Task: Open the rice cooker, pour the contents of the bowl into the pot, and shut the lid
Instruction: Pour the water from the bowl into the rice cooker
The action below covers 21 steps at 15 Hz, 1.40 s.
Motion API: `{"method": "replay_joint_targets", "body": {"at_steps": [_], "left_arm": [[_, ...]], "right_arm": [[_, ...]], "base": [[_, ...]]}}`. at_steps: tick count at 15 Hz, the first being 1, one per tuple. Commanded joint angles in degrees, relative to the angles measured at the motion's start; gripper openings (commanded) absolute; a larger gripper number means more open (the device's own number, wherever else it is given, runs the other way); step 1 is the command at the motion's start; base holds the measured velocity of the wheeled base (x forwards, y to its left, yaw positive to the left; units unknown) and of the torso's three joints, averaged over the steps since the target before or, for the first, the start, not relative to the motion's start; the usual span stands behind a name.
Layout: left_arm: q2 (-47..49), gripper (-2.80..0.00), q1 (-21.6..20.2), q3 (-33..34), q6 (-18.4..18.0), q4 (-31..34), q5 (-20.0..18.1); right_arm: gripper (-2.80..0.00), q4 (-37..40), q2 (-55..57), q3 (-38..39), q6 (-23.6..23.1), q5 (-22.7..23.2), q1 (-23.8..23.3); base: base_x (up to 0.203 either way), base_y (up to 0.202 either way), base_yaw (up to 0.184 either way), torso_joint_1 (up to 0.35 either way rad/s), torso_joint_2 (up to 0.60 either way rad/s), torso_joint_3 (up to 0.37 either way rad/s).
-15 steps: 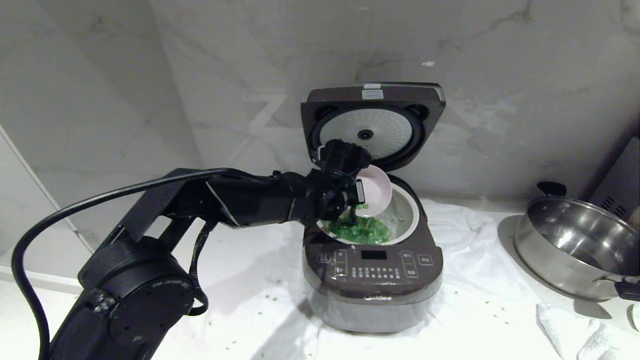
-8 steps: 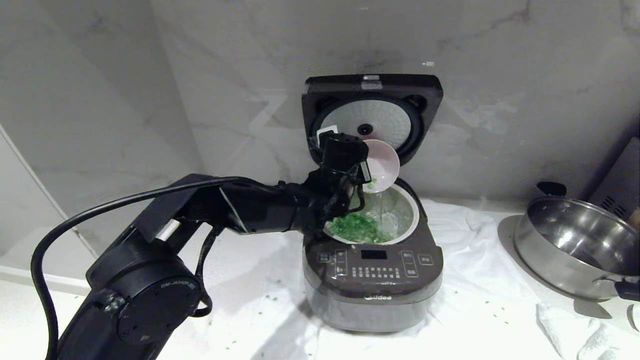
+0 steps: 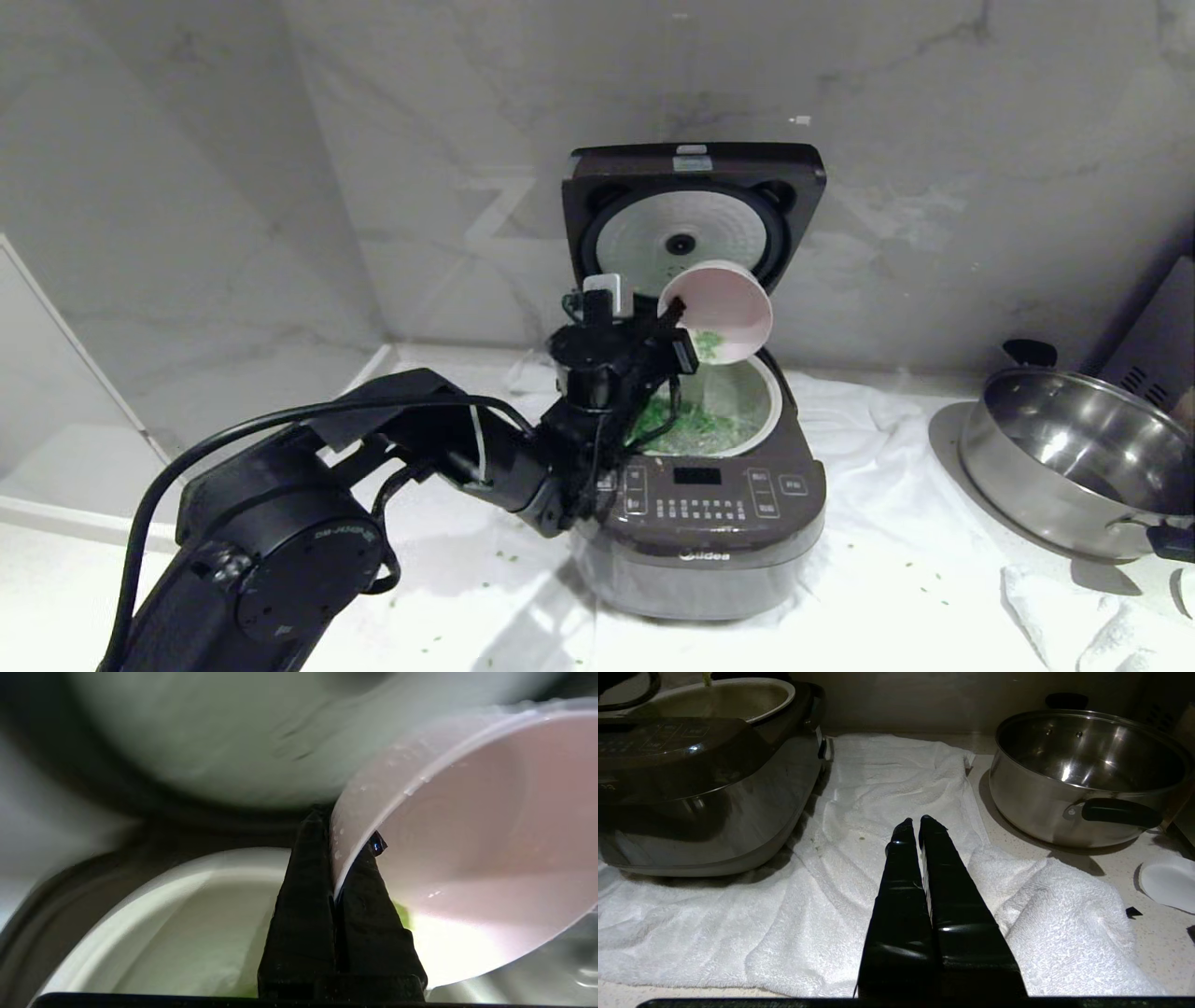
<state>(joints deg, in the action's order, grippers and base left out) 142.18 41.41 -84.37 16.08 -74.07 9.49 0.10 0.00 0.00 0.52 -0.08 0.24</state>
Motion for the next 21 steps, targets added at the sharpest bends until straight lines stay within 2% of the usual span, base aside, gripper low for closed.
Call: {"method": "replay_joint_targets", "body": {"at_steps": [1,8,12,15,21], "left_arm": [[3.6,-2.8,0.1,3.2,-1.1,-13.6,-4.7],[2.8,-2.8,-0.5,2.2,-3.7,-13.5,-6.2],[-2.0,-2.8,-2.0,3.2,-5.7,-7.4,-5.6],[-13.6,-2.8,-2.5,9.5,-5.6,2.5,-5.9],[-39.2,-2.8,-5.5,20.5,-3.3,33.1,-6.0]], "right_arm": [[-2.8,0.0,-0.1,0.1,0.0,0.0,0.0],[-2.8,0.0,-0.1,0.1,0.0,0.0,0.0],[-2.8,0.0,0.0,0.1,0.0,0.0,0.0],[-2.8,0.0,0.0,0.1,0.0,0.0,0.0],[-2.8,0.0,0.0,0.1,0.0,0.0,0.0]], "base": [[0.0,0.0,0.0,0.0,0.0,0.0],[0.0,0.0,0.0,0.0,0.0,0.0],[0.0,0.0,0.0,0.0,0.0,0.0],[0.0,0.0,0.0,0.0,0.0,0.0],[0.0,0.0,0.0,0.0,0.0,0.0]]}}
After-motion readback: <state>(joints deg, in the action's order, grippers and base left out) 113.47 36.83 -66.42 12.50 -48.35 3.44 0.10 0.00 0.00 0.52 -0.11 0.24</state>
